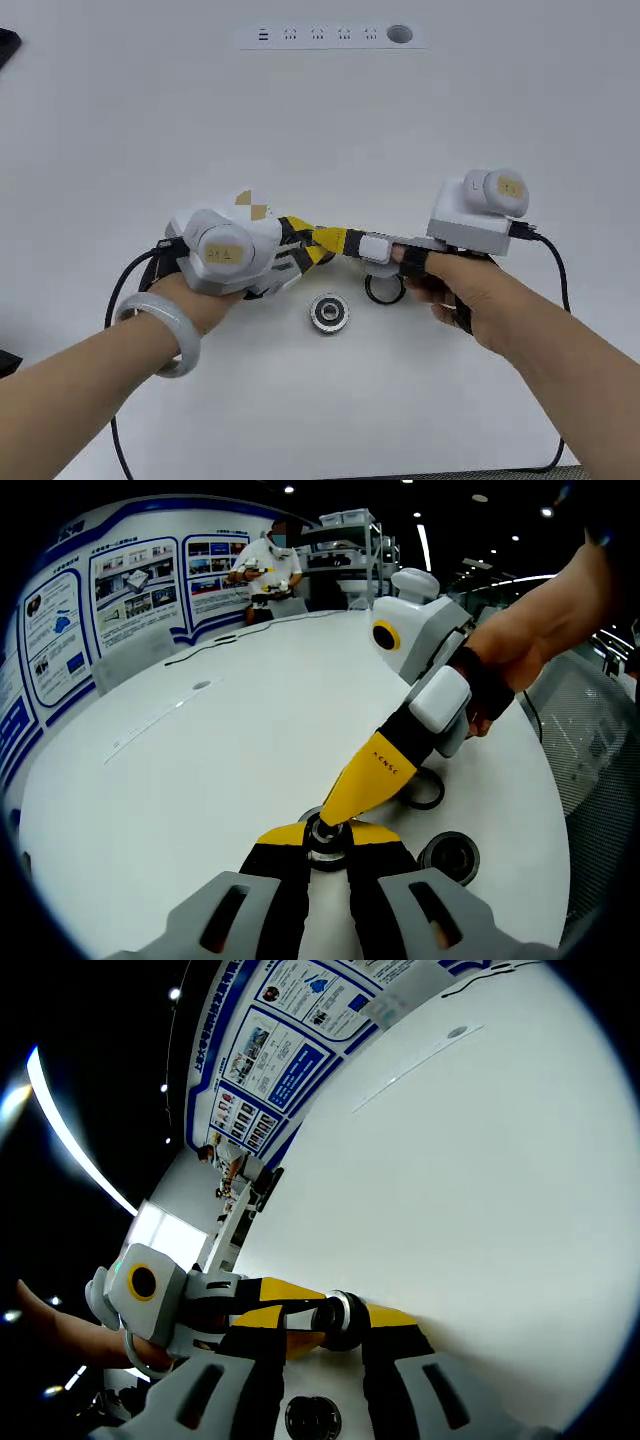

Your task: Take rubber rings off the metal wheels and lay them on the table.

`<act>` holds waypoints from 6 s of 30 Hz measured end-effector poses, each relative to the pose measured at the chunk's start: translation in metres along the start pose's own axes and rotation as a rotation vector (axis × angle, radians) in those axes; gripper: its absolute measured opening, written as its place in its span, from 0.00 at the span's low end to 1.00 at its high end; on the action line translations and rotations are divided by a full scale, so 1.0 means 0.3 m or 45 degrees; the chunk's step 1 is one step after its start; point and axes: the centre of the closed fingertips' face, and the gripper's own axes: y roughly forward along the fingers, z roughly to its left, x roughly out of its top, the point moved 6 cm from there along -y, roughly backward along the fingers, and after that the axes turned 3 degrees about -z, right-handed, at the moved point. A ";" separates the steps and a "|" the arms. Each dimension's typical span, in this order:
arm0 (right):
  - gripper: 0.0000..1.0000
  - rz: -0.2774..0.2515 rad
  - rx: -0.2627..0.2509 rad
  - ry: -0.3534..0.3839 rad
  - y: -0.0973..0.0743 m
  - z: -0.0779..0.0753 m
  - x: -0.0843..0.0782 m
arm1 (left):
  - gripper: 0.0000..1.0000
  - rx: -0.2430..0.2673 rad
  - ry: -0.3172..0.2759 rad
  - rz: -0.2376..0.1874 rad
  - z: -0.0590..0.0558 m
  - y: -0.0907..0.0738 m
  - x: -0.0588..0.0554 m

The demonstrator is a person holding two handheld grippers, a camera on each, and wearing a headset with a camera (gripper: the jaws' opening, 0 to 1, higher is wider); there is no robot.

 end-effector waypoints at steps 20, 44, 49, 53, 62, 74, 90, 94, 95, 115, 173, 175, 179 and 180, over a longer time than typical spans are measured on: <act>0.33 0.053 0.019 0.039 -0.026 0.018 -0.026 | 0.13 0.005 0.002 -0.002 -0.002 -0.001 0.000; 0.28 0.010 0.039 0.065 -0.041 0.012 -0.014 | 0.13 0.006 0.004 -0.004 -0.003 -0.002 -0.003; 0.22 0.016 0.004 0.062 -0.036 -0.001 -0.014 | 0.13 0.005 0.005 -0.002 -0.002 -0.001 -0.002; 0.18 0.015 -0.022 0.066 -0.033 -0.012 -0.010 | 0.13 0.003 0.005 -0.004 -0.002 -0.002 -0.003; 0.11 0.023 -0.053 0.072 -0.028 -0.025 -0.007 | 0.13 0.001 0.006 -0.004 0.000 -0.002 -0.003; 0.05 0.038 -0.083 0.075 -0.029 -0.031 -0.010 | 0.13 -0.007 0.013 -0.004 0.000 -0.002 -0.001; 0.01 0.035 -0.066 0.101 -0.029 -0.007 -0.004 | 0.13 -0.011 0.012 -0.005 -0.001 -0.002 -0.001; 0.01 0.039 -0.050 0.096 -0.028 0.006 -0.005 | 0.13 -0.013 0.014 -0.004 -0.001 -0.002 -0.001; 0.01 0.039 -0.049 0.095 -0.028 0.008 -0.005 | 0.13 -0.015 0.014 -0.005 -0.001 -0.002 -0.002; 0.01 0.026 -0.038 0.104 -0.040 0.015 -0.004 | 0.14 -0.037 0.054 -0.003 0.000 0.000 0.000; 0.02 -0.051 -0.011 0.133 -0.163 0.063 -0.035 | 0.64 0.035 -0.044 -0.047 -0.005 -0.112 -0.072; 0.02 -0.061 -0.015 0.147 -0.177 0.062 -0.043 | 0.66 0.036 -0.053 -0.043 -0.006 -0.114 -0.074; 0.02 -0.084 -0.037 0.172 -0.211 0.052 -0.061 | 0.68 0.043 -0.058 -0.050 -0.008 -0.121 -0.077; 0.02 -0.086 -0.040 0.177 -0.216 0.050 -0.064 | 0.67 0.043 -0.054 -0.047 -0.010 -0.121 -0.078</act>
